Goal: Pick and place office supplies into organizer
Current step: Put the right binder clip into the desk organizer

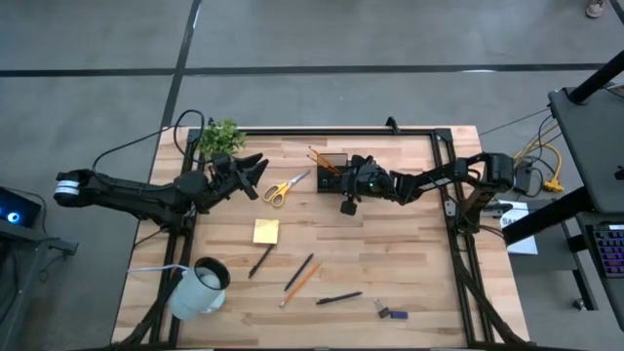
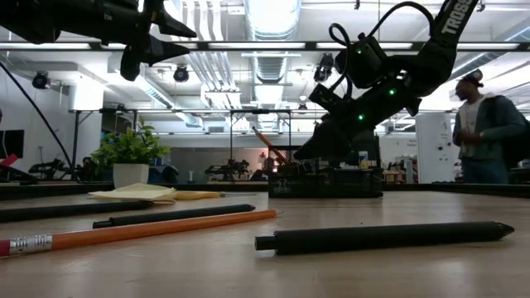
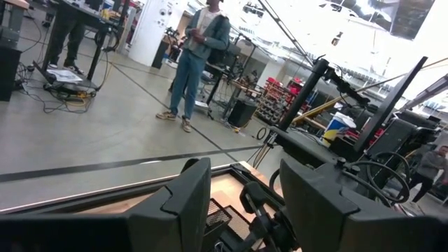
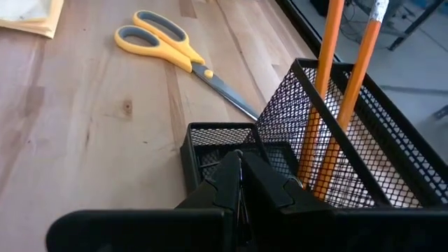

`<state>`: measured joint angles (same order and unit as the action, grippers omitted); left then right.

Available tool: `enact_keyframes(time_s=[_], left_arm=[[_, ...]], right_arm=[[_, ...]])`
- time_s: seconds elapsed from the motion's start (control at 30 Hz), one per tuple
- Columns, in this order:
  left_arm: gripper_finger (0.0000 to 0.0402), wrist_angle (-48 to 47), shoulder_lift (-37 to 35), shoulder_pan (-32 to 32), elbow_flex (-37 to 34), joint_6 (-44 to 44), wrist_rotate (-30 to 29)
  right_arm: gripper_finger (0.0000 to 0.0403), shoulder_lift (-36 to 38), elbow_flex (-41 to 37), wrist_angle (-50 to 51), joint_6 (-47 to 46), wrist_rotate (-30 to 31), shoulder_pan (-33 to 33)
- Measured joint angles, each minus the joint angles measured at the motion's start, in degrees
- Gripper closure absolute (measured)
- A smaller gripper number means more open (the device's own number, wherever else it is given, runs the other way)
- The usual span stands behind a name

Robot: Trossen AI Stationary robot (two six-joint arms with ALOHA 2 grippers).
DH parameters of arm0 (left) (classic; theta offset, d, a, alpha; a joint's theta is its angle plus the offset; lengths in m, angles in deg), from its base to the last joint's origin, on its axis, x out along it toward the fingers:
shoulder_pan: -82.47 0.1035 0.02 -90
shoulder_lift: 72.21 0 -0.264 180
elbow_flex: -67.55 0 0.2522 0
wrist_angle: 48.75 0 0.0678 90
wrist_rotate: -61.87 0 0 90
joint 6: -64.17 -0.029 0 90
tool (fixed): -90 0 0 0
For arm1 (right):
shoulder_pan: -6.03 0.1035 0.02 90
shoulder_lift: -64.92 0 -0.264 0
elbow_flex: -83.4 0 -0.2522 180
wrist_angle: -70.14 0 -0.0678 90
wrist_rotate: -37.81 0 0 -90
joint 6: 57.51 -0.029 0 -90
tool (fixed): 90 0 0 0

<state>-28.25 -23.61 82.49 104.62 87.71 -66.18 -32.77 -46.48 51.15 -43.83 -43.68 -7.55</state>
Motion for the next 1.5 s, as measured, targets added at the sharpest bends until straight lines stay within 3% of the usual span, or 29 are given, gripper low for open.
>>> enact_keyframes(time_s=[1.5], left_arm=[[0.0244,0.0,0.0,0.0,0.0,0.0,0.0]], right_arm=[[0.0394,0.0,0.0,7.3,-3.6,-1.1,-1.5]])
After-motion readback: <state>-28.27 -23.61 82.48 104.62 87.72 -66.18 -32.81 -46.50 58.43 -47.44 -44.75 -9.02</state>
